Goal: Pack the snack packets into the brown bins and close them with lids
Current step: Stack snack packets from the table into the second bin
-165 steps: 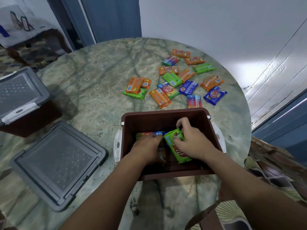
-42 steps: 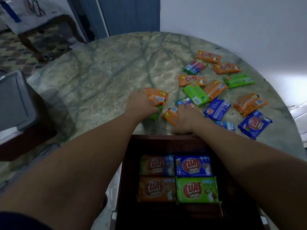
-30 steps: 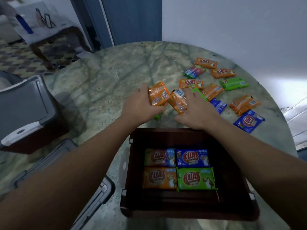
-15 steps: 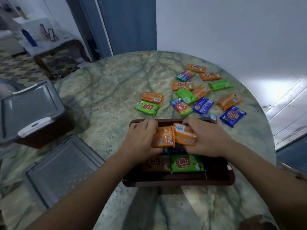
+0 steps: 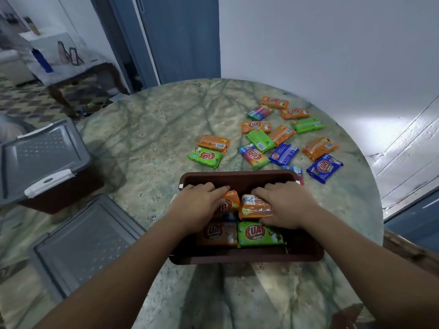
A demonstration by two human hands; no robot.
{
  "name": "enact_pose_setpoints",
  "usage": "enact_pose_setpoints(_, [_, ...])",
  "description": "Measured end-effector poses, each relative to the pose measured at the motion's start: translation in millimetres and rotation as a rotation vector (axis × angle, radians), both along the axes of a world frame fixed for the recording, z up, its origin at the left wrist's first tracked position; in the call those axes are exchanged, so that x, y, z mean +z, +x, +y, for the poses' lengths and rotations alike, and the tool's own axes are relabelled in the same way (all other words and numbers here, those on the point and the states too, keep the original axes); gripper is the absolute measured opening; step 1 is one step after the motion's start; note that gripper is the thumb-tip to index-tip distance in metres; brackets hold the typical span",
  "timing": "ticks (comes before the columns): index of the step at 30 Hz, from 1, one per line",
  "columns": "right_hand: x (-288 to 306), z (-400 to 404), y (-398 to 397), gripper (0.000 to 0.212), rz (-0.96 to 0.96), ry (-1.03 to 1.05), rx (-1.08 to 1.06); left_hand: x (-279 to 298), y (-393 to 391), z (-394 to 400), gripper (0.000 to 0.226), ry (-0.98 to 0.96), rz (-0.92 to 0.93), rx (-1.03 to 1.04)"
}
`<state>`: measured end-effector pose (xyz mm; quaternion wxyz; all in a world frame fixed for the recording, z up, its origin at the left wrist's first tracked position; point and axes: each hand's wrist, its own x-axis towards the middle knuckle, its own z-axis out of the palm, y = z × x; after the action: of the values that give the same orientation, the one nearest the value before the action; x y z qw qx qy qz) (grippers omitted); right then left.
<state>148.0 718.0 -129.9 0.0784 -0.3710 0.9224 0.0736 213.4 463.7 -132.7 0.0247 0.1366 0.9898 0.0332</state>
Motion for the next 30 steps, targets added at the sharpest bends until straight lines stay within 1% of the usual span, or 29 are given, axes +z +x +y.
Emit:
enact_pose_setpoints(5, [1,-2,1,0.082,-0.001,0.024,-0.006,-3,-5,0,0.05,-0.138,-0.078,-0.05])
enact_pose_setpoints(7, [1,-1,1,0.083,0.007,0.024,-0.007,-5,-5,1,0.05,-0.171,-0.074,-0.071])
enact_pose_setpoints(9, [2,-1,1,0.083,0.007,0.03,-0.007,-6,-5,1,0.051,-0.149,-0.063,-0.073])
enact_pose_setpoints(14, [2,-3,1,0.082,-0.001,0.043,-0.005,-7,-5,-1,0.041,-0.087,-0.051,-0.082])
enact_pose_setpoints(16, [2,-3,1,0.082,0.003,0.043,-0.004,-5,-3,0,0.043,-0.056,-0.051,-0.076])
enact_pose_setpoints(23, [0,-2,1,0.083,0.016,0.055,-0.004,-1,0,3,0.041,-0.082,-0.066,-0.161])
enact_pose_setpoints(25, [0,-2,2,0.083,0.016,0.054,-0.005,0,2,3,0.036,-0.039,-0.053,-0.166])
enact_pose_setpoints(26, [0,-3,2,0.083,0.018,0.052,-0.006,1,4,3,0.034,0.013,-0.035,-0.153])
enact_pose_setpoints(30, [-1,-2,1,0.08,0.027,0.045,-0.006,13,11,6,0.019,0.317,0.046,0.029])
